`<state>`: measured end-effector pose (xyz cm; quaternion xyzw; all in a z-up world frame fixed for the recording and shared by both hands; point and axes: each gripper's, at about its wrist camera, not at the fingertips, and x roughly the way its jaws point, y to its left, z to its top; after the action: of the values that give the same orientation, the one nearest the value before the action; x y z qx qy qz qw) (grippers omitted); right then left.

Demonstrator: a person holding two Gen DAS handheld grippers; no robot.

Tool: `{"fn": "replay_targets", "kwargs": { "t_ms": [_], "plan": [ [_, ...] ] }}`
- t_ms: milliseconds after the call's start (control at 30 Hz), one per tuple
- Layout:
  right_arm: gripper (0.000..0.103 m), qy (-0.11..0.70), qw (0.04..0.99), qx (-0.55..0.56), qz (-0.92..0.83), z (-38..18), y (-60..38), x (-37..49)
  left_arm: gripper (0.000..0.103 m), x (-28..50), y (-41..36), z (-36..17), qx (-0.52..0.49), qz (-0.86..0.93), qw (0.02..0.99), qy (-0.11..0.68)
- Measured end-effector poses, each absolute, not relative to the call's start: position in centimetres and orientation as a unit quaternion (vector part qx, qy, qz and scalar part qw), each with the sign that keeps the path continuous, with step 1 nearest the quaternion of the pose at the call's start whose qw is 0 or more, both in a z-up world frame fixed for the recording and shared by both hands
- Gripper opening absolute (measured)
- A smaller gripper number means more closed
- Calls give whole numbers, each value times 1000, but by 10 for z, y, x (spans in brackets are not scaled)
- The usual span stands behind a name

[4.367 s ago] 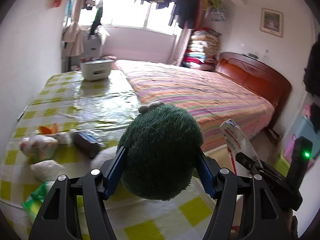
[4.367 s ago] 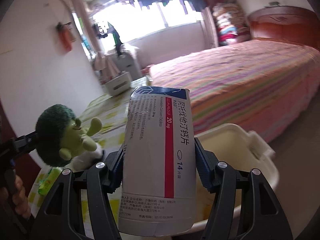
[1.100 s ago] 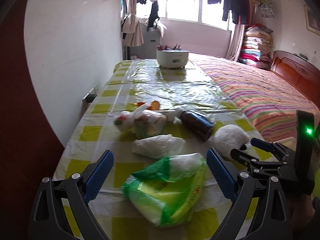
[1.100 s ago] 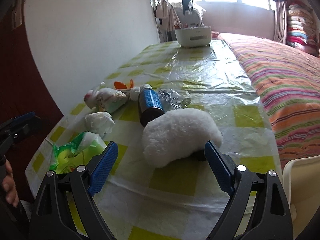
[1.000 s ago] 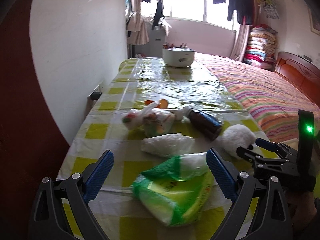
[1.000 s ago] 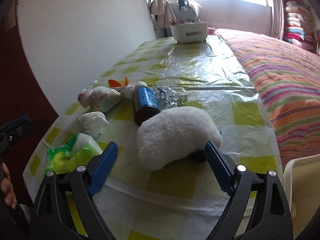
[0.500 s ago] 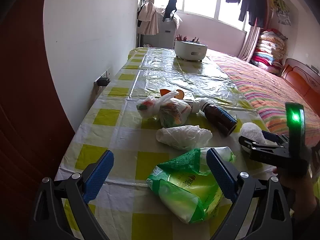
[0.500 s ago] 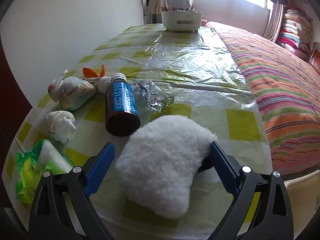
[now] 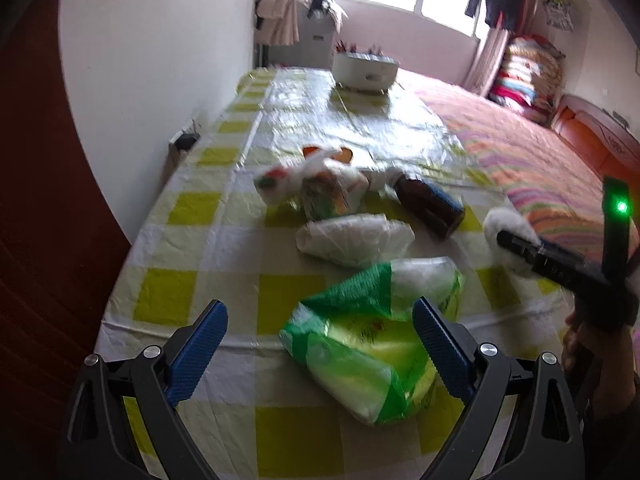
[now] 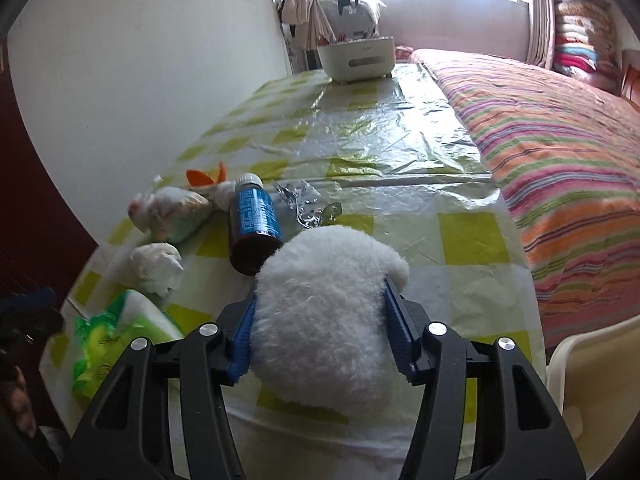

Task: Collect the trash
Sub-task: 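Grasp the white fluffy toy with right gripper while left grasps green tissue pack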

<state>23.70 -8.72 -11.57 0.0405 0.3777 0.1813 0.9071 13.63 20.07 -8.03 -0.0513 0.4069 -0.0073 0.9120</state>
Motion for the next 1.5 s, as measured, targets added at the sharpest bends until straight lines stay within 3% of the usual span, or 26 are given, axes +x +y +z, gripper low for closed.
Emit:
{"fn": "replay_targets", "kwargs": {
  "t_ms": [400,667,733,800,833,867,1167,1500],
  "plan": [
    [55,356,910,66,203,-106,-91,221,91,146,186,-110,-60,-69,875,475],
    [55,347,911,75,208,-102,-94,218,90,148,189,-118,-93,-79,878,463],
    [55,346,911,77,210,-102,-95,218,84,149,187,-120,-89,-79,879,462],
    [55,345,911,81,210,-102,-97,218,69,152,186,-121,-88,-78,878,465],
    [55,345,911,83,211,-101,-97,218,55,152,185,-123,-89,-77,877,465],
    [55,344,911,86,210,-101,-99,218,52,153,184,-123,-92,-80,877,465],
    [55,324,919,100,202,-94,-113,214,28,150,174,-105,-95,-88,898,420],
    [55,292,932,112,180,-81,-141,205,18,147,146,-81,-84,-104,914,384]
  ]
}}
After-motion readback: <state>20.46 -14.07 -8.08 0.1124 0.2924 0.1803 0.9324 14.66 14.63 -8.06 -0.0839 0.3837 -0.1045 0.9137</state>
